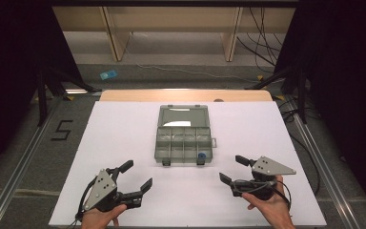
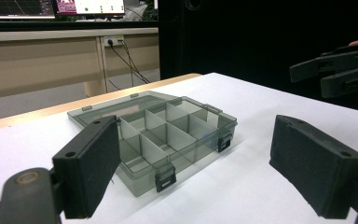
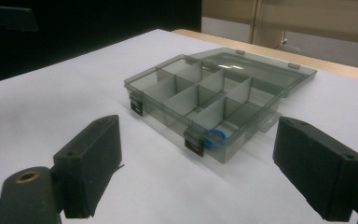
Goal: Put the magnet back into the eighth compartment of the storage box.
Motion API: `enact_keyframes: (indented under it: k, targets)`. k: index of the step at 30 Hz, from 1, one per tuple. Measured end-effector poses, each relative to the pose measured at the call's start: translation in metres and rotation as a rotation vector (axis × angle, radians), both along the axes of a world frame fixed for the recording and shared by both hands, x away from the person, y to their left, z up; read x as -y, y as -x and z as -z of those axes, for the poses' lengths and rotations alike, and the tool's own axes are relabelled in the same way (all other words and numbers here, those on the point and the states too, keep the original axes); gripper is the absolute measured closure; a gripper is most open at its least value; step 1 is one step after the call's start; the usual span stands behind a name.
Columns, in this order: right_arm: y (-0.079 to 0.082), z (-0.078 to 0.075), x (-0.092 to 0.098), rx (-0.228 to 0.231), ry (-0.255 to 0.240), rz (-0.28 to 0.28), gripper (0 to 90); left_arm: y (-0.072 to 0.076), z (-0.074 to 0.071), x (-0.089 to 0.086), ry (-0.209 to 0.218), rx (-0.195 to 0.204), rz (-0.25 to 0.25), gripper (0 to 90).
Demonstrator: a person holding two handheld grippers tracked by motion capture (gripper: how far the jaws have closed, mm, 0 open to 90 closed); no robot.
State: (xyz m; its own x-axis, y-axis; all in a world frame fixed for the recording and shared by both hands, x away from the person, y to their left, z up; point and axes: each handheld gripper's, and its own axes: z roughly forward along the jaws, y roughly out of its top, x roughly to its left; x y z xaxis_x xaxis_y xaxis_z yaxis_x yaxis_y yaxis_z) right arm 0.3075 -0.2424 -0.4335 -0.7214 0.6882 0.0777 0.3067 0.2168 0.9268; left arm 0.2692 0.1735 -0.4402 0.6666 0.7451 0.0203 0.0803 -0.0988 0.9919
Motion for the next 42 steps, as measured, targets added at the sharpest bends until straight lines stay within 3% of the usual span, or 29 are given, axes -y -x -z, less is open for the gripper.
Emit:
enact_keyframes:
  k: [8, 20, 29, 42]
  targets:
    - [0.005, 0.003, 0.002, 0.011, 0.001, 0.021, 15.7, 0.000, 0.000, 0.000, -0.006, 0.008, 0.002, 15.8]
    - [0.016, 0.005, 0.000, 0.016, 0.021, 0.008, 15.7, 0.000, 0.000, 0.000, -0.002, 0.006, 0.001, 15.8]
    - [0.016, 0.007, 0.001, 0.010, 0.018, 0.010, 15.8, -0.001, -0.001, -0.001, -0.011, 0.016, 0.006, 15.7]
    - [0.015, 0.007, 0.000, 0.037, 0.012, 0.017, 15.7, -0.001, -0.001, -0.001, -0.013, 0.020, 0.007, 15.7]
